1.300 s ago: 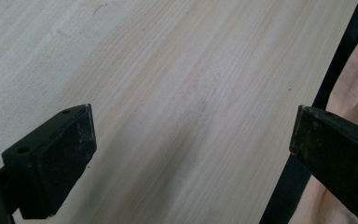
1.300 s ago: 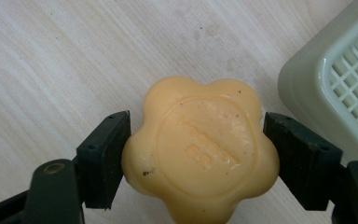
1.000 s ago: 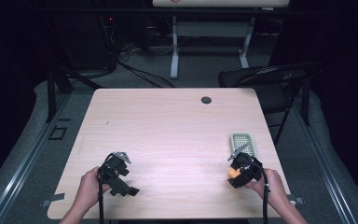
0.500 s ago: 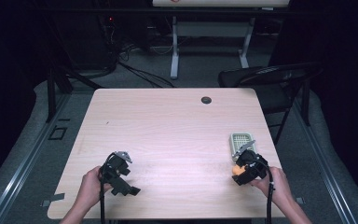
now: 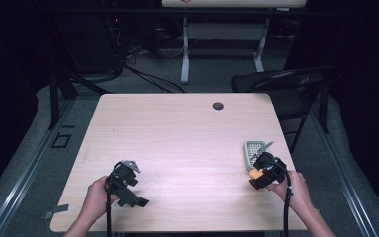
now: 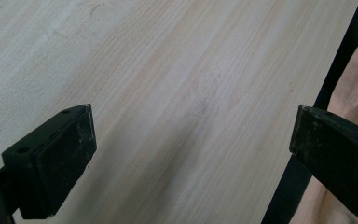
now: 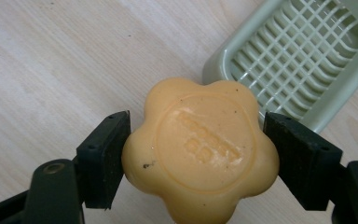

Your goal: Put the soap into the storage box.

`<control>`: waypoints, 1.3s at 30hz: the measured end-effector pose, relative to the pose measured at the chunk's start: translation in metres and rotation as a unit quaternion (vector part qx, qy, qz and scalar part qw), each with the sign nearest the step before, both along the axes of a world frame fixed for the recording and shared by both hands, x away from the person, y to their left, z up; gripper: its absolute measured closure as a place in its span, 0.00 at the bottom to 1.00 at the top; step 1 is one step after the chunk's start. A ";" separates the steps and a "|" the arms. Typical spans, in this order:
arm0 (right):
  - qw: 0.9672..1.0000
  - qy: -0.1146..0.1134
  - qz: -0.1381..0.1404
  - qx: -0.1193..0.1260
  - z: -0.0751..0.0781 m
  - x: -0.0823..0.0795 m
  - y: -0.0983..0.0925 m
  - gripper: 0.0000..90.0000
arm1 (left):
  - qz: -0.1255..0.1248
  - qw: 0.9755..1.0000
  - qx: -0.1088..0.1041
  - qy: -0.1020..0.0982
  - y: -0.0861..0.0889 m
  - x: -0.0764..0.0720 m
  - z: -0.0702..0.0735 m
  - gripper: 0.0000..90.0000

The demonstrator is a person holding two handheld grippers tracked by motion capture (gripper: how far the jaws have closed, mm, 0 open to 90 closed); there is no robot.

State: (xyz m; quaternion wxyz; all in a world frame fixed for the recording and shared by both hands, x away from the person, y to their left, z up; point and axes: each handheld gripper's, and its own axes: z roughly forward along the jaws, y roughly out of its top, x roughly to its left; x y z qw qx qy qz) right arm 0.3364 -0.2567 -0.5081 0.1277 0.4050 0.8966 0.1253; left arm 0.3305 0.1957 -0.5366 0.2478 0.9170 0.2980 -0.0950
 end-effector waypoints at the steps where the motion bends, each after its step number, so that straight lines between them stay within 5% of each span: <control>1: 1.000 0.002 0.001 -0.003 0.000 0.002 -0.001 0.28 | -0.004 1.000 0.004 0.000 -0.001 0.000 0.000 0.01; 39: 0.999 -0.026 -0.037 0.026 0.014 0.043 -0.011 0.28 | 0.001 1.000 0.000 0.001 0.002 0.000 0.000 0.01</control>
